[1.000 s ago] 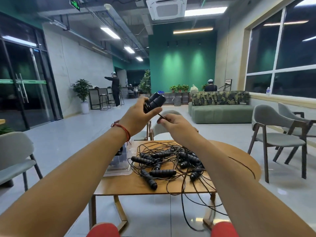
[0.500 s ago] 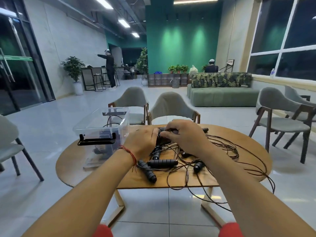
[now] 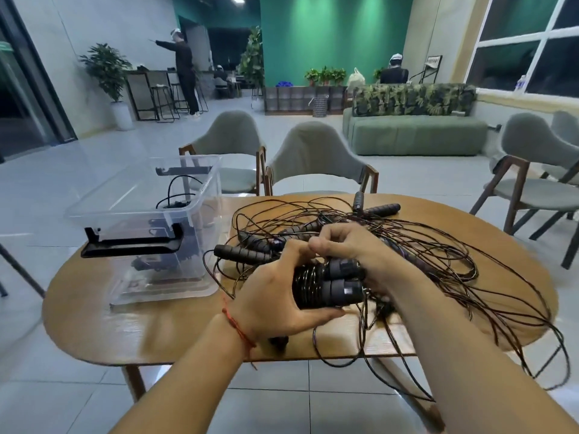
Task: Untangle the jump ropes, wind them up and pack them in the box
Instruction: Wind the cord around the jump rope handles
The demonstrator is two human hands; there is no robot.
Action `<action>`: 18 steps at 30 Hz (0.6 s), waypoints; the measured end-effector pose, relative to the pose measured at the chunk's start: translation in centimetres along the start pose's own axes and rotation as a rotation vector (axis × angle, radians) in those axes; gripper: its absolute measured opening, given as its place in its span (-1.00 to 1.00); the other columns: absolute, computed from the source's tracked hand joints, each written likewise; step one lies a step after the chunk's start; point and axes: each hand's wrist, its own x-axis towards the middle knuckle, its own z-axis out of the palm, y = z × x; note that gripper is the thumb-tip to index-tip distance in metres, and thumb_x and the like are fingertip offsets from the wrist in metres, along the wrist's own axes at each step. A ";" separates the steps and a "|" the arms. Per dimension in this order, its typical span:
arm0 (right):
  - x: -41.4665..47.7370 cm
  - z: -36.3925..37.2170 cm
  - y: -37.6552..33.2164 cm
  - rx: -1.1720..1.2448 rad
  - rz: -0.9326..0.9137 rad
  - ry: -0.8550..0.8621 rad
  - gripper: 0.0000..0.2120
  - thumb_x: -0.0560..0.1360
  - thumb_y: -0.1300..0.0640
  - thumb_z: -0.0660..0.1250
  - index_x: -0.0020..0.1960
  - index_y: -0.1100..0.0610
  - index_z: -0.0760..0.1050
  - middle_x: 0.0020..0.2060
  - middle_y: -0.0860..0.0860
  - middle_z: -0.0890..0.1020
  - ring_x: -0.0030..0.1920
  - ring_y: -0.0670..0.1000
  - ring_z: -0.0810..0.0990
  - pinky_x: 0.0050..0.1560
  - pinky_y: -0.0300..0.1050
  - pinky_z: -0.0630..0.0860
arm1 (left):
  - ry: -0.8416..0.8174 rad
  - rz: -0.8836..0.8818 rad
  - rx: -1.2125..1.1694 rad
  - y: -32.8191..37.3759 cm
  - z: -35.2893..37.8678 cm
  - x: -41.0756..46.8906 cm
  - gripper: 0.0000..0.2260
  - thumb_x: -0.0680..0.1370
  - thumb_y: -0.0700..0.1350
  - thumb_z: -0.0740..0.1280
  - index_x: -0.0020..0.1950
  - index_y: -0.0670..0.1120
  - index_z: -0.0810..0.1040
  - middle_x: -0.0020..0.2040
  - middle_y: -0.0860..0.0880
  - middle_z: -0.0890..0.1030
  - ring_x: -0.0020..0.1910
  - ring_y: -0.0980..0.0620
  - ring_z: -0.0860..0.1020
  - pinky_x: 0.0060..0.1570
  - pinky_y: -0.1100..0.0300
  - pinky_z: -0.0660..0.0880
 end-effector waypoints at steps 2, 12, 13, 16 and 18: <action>1.0 0.5 1.6 0.079 0.045 -0.027 -0.74 0.61 -0.01 0.45 -0.15 0.13 0.55 -0.24 0.00 0.64 -0.24 -0.04 0.65 -0.20 -0.16 0.59 | 0.054 -0.038 -0.120 -1.1 1.3 -0.2 -0.27 0.41 0.09 0.67 0.41 -0.03 0.33 0.25 0.06 0.64 0.26 0.11 0.64 0.21 0.07 0.63; 5.1 2.6 8.9 0.002 0.027 0.337 -0.85 0.59 0.13 0.37 -0.14 -0.04 0.63 -0.28 -0.14 0.67 -0.22 -0.11 0.62 -0.14 -0.12 0.58 | 0.204 -0.284 -0.330 -5.6 3.8 1.3 -0.60 0.56 0.22 0.37 0.35 0.13 0.51 0.12 0.14 0.67 0.10 0.12 0.68 0.03 0.32 0.57; 5.8 2.4 8.8 0.020 0.081 0.302 -0.81 0.66 0.07 0.37 -0.10 -0.02 0.67 -0.31 -0.11 0.63 -0.28 -0.08 0.56 -0.24 -0.13 0.52 | 0.245 -0.321 -0.354 -6.3 3.5 1.8 -0.64 0.57 0.23 0.35 0.30 0.12 0.53 0.06 0.09 0.69 0.03 0.07 0.69 0.00 0.24 0.60; 6.3 1.6 8.8 0.120 0.189 0.176 -0.84 0.70 -0.07 0.32 0.13 -0.08 0.67 -0.36 -0.07 0.47 -0.41 -0.07 0.36 -0.42 -0.16 0.28 | 0.410 -0.470 -0.566 -7.8 2.5 2.6 -0.70 0.61 0.22 0.31 0.16 0.03 0.56 -0.09 -0.12 0.71 -0.20 -0.12 0.70 -0.21 -0.08 0.63; 6.0 1.4 9.1 0.147 0.199 0.110 -0.83 0.71 -0.04 0.32 0.22 -0.07 0.65 -0.36 -0.05 0.42 -0.43 -0.08 0.31 -0.44 -0.16 0.24 | 0.506 -0.561 -0.697 -8.7 2.3 2.8 -0.61 0.60 0.26 0.28 0.11 -0.05 0.57 -0.08 -0.19 0.71 -0.26 -0.19 0.66 -0.30 -0.07 0.58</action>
